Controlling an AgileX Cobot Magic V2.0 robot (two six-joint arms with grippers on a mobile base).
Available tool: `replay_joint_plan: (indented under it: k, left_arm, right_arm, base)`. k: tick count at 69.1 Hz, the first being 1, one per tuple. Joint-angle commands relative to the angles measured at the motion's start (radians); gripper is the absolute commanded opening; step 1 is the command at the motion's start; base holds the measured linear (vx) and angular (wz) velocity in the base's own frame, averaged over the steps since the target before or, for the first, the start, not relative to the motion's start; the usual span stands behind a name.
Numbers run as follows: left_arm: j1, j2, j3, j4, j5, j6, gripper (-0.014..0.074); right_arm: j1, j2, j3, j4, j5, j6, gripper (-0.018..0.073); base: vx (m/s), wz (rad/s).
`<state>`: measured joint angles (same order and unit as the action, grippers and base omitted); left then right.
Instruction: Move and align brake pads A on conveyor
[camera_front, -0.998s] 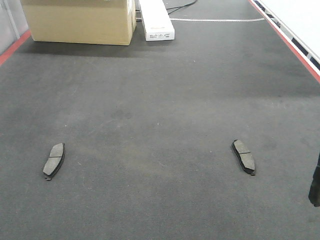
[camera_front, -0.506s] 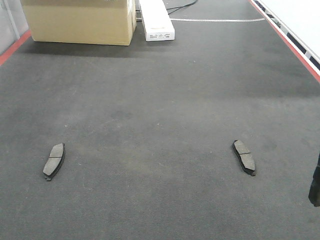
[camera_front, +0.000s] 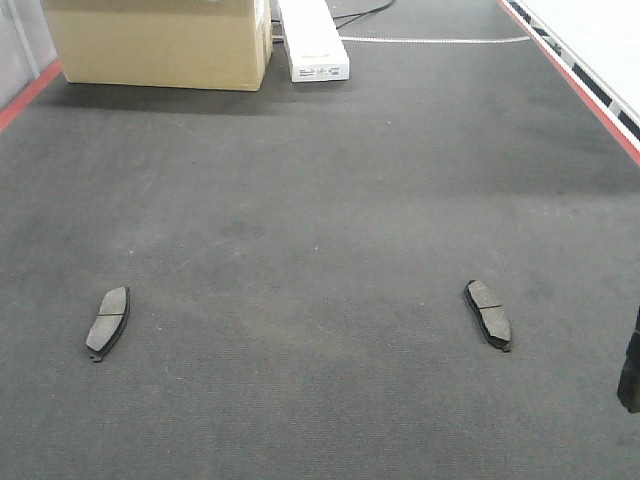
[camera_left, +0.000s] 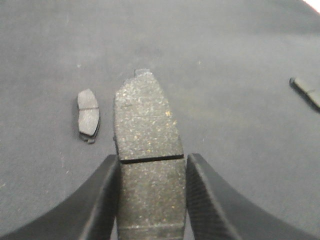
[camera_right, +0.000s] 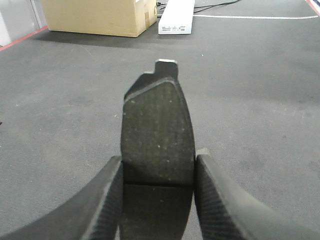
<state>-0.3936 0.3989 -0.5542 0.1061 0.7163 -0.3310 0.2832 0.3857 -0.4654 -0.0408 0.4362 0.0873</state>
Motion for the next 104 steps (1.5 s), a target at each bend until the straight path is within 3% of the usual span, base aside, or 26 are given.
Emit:
replay_joint_plan:
  k: [1, 26, 54, 81, 104]
  left_arm:
    - [-0.004, 0.046, -0.033, 0.004, -0.117, -0.028, -0.0003]
    - [-0.004, 0.532, -0.235, -0.02, -0.169, -0.028, 0.0006]
    - [-0.004, 0.971, -0.31, -0.162, -0.444, -0.028, 0.0041]
    - [-0.004, 1.23, -0.31, -0.162, -0.68, -0.028, 0.026]
    - [-0.004, 1.388, -0.31, -0.161, -0.784, -0.027, 0.0362]
  right_arm:
    - [-0.003, 0.005, -0.028, -0.009, -0.104, -0.008, -0.0004]
    - [-0.003, 0.005, -0.028, -0.009, -0.104, -0.008, -0.0004]
    - [-0.003, 0.005, -0.028, -0.009, -0.104, -0.008, -0.0004]
    - [-0.003, 0.005, -0.028, -0.009, -0.104, -0.008, -0.0004]
    - [-0.003, 0.005, -0.028, -0.009, -0.104, -0.008, -0.0004]
  base:
    - [0.0, 0.0]
    - [0.0, 0.0]
    - [0.0, 0.0]
    - [0.0, 0.0]
    - [0.0, 0.0]
